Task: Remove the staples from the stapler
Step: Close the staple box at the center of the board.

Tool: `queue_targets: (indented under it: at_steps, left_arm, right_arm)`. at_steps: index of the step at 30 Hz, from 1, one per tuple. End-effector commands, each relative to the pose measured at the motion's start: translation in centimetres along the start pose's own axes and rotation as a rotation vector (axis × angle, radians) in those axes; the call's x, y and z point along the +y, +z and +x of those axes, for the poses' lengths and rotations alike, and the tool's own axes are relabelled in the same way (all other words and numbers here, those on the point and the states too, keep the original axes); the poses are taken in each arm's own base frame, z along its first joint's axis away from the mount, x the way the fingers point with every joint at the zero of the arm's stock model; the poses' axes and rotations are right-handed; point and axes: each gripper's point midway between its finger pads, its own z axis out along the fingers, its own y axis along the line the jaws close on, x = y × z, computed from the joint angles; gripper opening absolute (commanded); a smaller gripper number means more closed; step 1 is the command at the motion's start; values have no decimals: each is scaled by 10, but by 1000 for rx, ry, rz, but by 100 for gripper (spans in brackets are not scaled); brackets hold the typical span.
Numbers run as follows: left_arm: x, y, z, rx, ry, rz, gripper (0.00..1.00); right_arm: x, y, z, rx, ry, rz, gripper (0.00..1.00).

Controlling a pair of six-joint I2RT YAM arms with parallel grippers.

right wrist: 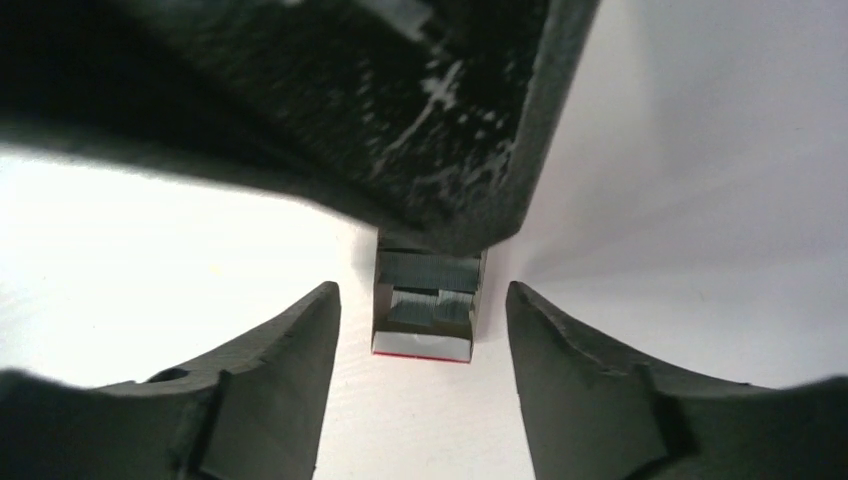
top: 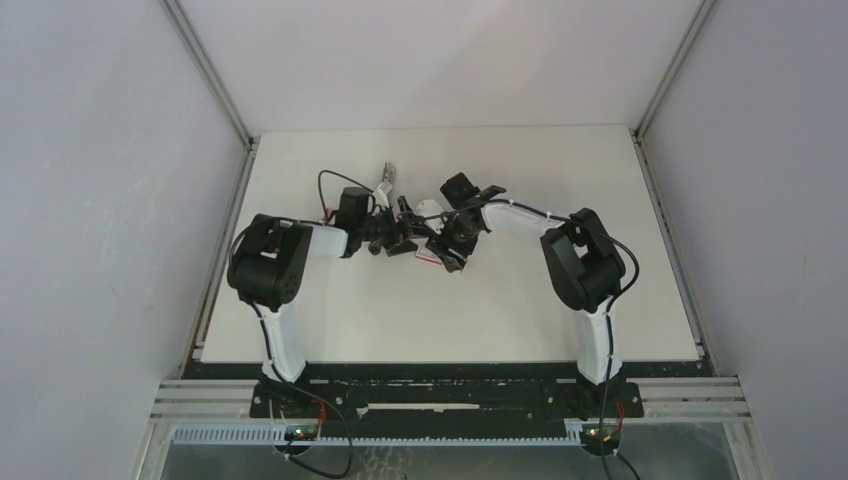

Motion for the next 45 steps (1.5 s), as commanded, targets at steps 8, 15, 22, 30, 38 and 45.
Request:
queue_targets:
  at_steps: [8, 15, 22, 30, 38, 45]
  left_arm:
    - [24, 3, 17, 47, -46, -70, 97]
    - [21, 2, 14, 42, -40, -53, 98]
    - [21, 5, 16, 52, -58, -33, 99]
    - [20, 6, 16, 51, -63, -23, 99]
    - [20, 6, 17, 51, -67, -16, 99]
    - [20, 7, 17, 51, -70, -13, 99]
  right_arm:
    - [-7, -61, -7, -124, -33, 85, 64]
    - [-30, -51, 31, -104, 213, 117, 64]
    - [-48, -38, 57, -36, 363, 200, 64]
    - [-45, -19, 66, 43, 343, 229, 64]
    - [-40, -15, 59, 41, 357, 215, 64]
    - [-35, -11, 50, 28, 381, 175, 65]
